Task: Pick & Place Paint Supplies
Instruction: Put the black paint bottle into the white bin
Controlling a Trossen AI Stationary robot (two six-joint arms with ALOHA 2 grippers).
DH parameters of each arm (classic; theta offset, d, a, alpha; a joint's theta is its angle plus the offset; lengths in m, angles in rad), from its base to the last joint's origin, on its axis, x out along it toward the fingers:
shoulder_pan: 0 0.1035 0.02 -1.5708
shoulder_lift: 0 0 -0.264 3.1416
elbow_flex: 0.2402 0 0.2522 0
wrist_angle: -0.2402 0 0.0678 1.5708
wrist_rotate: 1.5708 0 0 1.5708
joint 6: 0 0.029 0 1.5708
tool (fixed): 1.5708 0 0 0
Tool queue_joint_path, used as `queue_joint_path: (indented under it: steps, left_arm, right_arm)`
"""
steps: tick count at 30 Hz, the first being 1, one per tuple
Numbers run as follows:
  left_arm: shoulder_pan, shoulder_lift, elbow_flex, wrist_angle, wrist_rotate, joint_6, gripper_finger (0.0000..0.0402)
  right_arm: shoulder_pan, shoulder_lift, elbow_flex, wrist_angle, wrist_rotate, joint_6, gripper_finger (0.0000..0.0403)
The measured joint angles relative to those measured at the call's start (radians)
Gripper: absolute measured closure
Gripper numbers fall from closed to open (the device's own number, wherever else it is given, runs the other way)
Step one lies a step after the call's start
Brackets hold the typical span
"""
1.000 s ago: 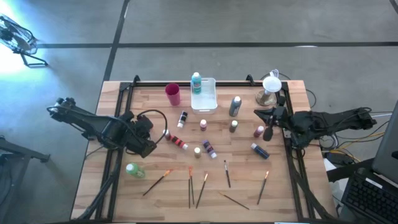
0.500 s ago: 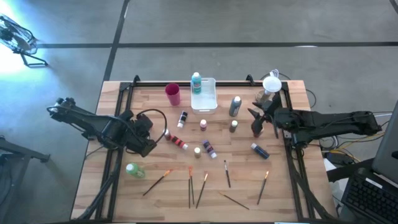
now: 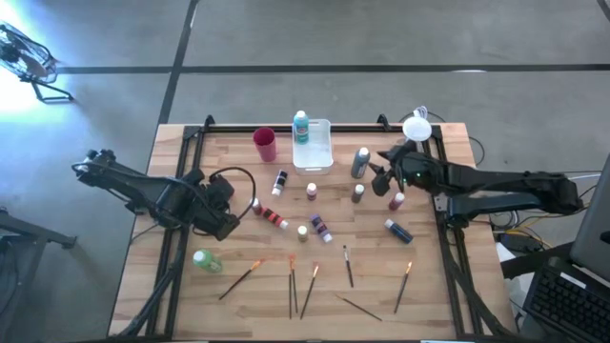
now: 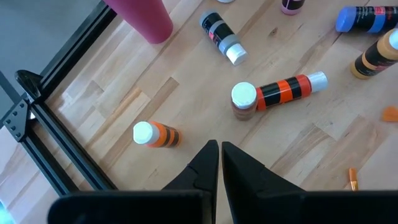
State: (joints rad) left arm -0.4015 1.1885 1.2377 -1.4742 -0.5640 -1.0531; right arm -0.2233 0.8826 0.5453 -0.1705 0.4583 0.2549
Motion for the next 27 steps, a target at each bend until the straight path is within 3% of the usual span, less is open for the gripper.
queue_joint_path:
  steps: [27]
  left_arm:
    - [0.000, 0.000, 0.000, 0.005, 0.005, 0.002, 0.0376]
  right_arm:
    - [-0.137, 0.270, 0.000, 0.259, -0.041, -0.055, 0.0176]
